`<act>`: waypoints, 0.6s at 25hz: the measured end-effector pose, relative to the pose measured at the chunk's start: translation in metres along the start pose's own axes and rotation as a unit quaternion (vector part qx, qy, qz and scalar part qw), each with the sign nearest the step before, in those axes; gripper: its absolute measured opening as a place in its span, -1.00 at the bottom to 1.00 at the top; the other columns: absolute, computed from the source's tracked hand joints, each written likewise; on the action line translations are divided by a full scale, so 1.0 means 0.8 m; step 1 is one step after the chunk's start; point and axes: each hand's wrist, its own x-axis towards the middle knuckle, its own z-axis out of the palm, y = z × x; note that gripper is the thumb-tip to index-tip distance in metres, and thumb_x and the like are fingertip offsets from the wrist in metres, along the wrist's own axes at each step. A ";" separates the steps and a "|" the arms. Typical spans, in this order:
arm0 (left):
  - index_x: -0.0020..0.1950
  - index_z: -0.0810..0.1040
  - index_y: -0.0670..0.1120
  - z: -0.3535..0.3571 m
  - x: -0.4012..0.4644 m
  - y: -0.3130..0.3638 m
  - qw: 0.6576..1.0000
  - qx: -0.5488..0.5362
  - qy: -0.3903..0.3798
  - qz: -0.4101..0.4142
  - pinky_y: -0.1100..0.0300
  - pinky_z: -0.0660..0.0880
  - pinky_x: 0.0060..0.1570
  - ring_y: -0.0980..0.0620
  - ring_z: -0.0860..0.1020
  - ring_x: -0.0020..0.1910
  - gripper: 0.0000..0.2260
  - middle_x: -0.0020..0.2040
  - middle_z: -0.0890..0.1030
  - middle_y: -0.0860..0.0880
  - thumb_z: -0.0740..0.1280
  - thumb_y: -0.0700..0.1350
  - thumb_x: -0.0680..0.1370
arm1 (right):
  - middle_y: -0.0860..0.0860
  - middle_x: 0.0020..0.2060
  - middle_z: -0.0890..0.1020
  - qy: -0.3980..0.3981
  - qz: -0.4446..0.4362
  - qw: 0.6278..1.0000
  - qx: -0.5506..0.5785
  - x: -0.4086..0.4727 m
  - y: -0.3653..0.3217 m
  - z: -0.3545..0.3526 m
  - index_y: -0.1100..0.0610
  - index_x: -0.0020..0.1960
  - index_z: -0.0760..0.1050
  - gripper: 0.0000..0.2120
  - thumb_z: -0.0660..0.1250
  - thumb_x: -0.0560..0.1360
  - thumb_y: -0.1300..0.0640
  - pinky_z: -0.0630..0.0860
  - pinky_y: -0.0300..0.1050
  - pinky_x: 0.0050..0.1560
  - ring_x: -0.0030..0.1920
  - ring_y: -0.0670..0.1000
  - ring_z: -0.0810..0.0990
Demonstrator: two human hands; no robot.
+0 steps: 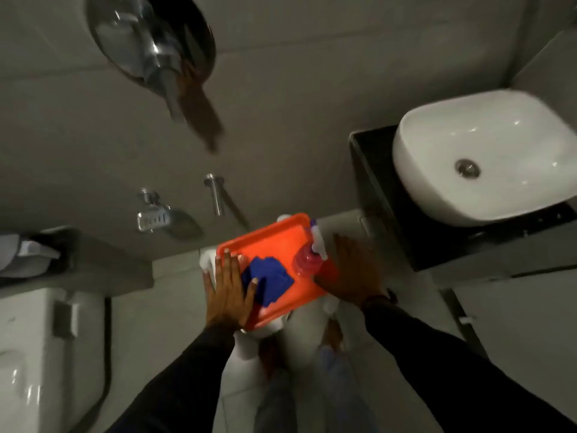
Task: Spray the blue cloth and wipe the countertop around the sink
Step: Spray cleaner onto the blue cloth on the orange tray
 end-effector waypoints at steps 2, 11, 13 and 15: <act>0.62 -0.04 -0.25 0.027 0.013 -0.017 0.999 0.048 0.018 0.004 -0.36 -0.10 0.54 -0.25 -0.01 0.64 -0.17 0.65 0.01 -0.23 -0.35 0.31 0.55 | -0.01 0.11 0.67 -0.007 0.073 0.988 0.136 0.035 -0.004 0.037 -0.13 0.34 0.39 -0.36 0.40 0.32 -0.31 0.65 0.11 0.09 0.10 0.13 0.69; 0.65 -0.17 -0.16 0.101 0.019 -0.054 0.992 0.125 -0.003 0.023 -0.36 -0.04 0.54 -0.21 -0.08 0.66 -0.23 0.67 -0.12 -0.17 -0.08 0.31 0.62 | -0.17 -0.38 0.65 0.015 0.237 0.846 0.478 0.109 -0.052 0.096 -0.18 -0.16 0.64 -0.85 0.40 0.52 -0.20 0.62 -0.03 -0.11 -0.31 -0.13 0.62; 0.65 -0.17 -0.16 0.100 0.020 -0.054 0.992 0.128 -0.004 0.019 -0.36 -0.02 0.54 -0.21 -0.08 0.66 -0.21 0.67 -0.13 -0.17 -0.10 0.34 0.60 | -0.15 -0.20 0.64 -0.006 0.252 0.806 0.535 0.121 -0.050 0.079 -0.15 0.15 0.65 -0.80 0.40 0.54 -0.05 0.57 -0.06 0.05 -0.15 -0.11 0.58; 0.65 -0.18 -0.14 0.094 0.022 -0.051 0.993 0.116 -0.016 0.007 -0.36 -0.03 0.54 -0.21 -0.09 0.66 -0.21 0.67 -0.14 -0.16 -0.12 0.35 0.59 | -0.12 -0.20 0.64 -0.064 0.239 0.826 0.506 0.121 -0.051 0.062 -0.17 0.16 0.64 -0.73 0.39 0.47 -0.13 0.60 0.00 0.02 -0.18 -0.08 0.59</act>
